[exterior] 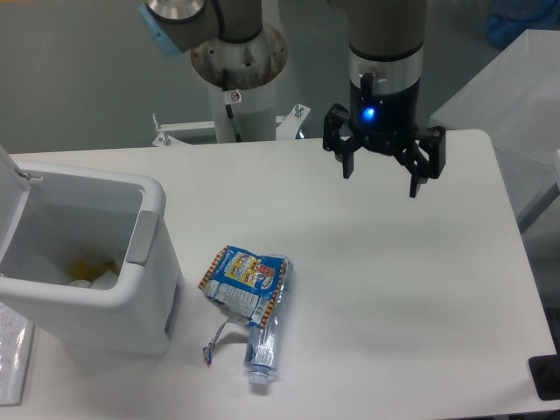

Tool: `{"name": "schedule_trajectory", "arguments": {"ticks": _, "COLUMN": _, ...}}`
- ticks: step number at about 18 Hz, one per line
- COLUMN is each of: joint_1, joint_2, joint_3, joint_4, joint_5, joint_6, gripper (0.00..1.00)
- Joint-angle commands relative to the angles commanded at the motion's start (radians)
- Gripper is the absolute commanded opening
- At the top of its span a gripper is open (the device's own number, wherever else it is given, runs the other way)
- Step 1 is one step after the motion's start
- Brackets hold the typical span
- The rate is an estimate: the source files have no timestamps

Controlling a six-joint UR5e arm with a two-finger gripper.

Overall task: Place the trash in the trash can
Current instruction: 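Move the open gripper toward the clear plastic bottle beside the wrapper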

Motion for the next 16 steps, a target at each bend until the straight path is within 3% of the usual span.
{"name": "schedule_trajectory", "arguments": {"ticks": 8, "joint_1": -0.008, "joint_2": -0.008, "joint_3": -0.008, "joint_4": 0.002, "joint_5": 0.009, "joint_6": -0.006, "gripper": 1.00}}
{"name": "schedule_trajectory", "arguments": {"ticks": 12, "joint_1": -0.009, "joint_2": -0.012, "joint_3": -0.043, "joint_4": 0.005, "joint_5": -0.005, "joint_6": -0.005, "gripper": 1.00}}
{"name": "schedule_trajectory", "arguments": {"ticks": 16, "joint_1": -0.014, "joint_2": -0.015, "joint_3": -0.087, "joint_4": 0.067, "joint_5": -0.026, "joint_6": -0.087, "gripper": 1.00}}
